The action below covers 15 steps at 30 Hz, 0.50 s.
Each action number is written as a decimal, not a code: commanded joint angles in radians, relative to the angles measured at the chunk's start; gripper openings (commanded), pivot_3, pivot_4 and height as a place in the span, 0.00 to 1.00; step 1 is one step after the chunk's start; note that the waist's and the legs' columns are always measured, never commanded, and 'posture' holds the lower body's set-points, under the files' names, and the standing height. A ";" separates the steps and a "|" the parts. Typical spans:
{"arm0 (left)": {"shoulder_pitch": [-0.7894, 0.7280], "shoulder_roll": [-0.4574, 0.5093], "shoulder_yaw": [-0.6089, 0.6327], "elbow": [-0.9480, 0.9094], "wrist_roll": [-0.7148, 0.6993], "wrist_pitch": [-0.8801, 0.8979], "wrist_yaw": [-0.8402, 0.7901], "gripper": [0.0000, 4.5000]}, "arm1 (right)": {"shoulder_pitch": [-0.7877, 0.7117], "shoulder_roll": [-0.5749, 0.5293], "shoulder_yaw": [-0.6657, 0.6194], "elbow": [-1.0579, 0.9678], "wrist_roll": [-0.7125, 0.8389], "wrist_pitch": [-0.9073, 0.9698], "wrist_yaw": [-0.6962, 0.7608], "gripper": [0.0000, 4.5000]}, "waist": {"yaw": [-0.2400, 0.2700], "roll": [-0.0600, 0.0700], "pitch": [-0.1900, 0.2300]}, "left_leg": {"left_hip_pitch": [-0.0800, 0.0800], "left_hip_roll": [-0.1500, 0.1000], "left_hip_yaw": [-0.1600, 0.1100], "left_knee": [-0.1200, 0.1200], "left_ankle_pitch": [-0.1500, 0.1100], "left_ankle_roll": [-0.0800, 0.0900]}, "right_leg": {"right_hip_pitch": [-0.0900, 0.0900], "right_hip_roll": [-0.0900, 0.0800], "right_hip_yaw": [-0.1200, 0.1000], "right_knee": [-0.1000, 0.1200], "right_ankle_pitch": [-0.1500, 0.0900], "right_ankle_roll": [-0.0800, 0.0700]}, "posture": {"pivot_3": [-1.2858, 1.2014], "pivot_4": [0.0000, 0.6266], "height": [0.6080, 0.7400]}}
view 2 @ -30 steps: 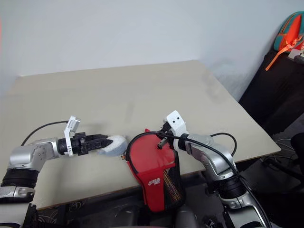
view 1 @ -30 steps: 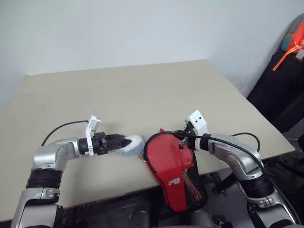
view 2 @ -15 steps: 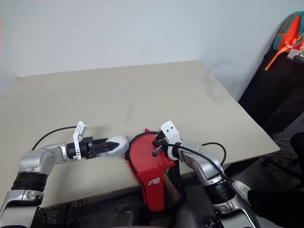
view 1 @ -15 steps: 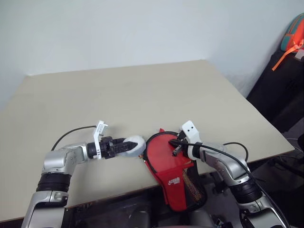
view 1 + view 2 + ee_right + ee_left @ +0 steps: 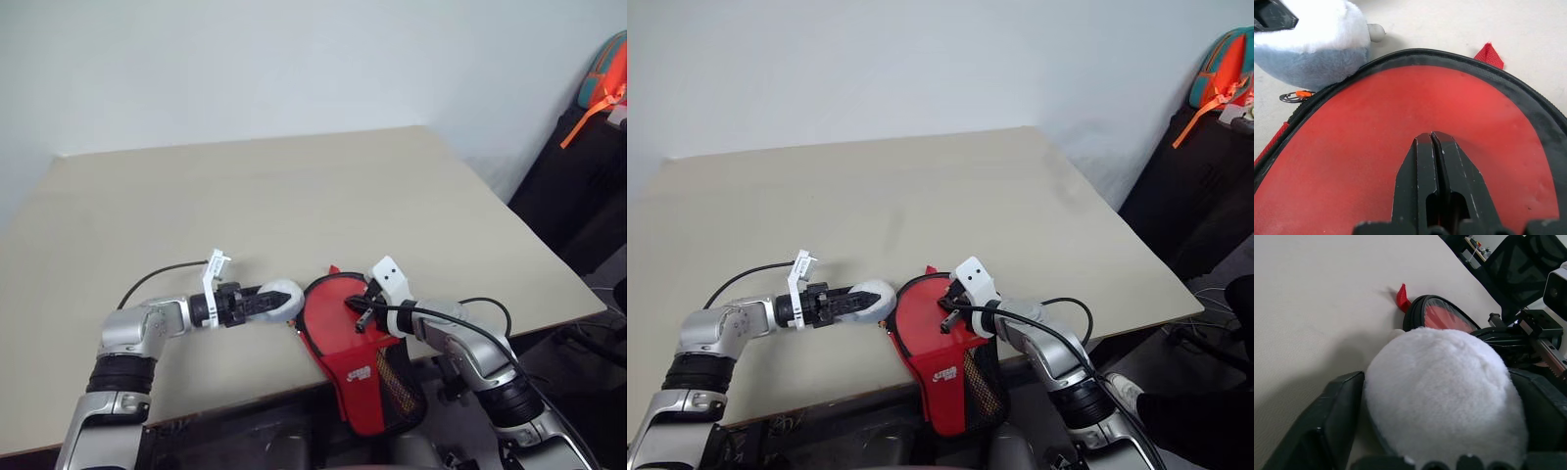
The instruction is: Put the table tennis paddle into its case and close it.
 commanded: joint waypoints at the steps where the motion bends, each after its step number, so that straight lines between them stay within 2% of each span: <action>1: -0.028 0.002 0.022 -0.024 -0.009 0.004 0.006 0.72 | 0.012 -0.011 0.016 0.006 -0.012 0.016 0.012 0.00 | 0.000 0.000 0.000 | 0.000 0.000 0.000 0.000 0.000 0.000 | 0.000 0.000 0.000 0.000 0.000 0.000 | 0.52 0.00 0.81; 8: -0.050 0.005 0.023 0.009 0.003 -0.009 0.002 0.22 | 0.006 -0.018 0.011 0.011 -0.016 0.014 0.022 0.00 | 0.000 0.000 0.000 | 0.000 0.000 0.000 0.000 0.000 0.000 | 0.000 0.000 0.000 0.000 0.000 0.000 | 0.52 0.00 0.81; 11: -0.067 0.002 0.014 0.026 0.012 -0.018 -0.003 0.09 | 0.004 -0.022 0.015 0.012 -0.019 0.014 0.026 0.00 | 0.000 0.000 0.000 | 0.000 0.000 0.000 0.000 0.000 0.000 | 0.000 0.000 0.000 0.000 0.000 0.000 | 0.52 0.00 0.81; 15: -0.099 -0.011 -0.003 0.042 0.032 -0.043 -0.012 0.07 | 0.005 -0.026 0.020 0.013 -0.022 0.013 0.031 0.00 | 0.001 0.000 0.000 | 0.000 0.000 0.000 0.001 0.000 0.000 | 0.000 0.000 0.000 0.000 0.000 0.000 | 0.52 0.00 0.81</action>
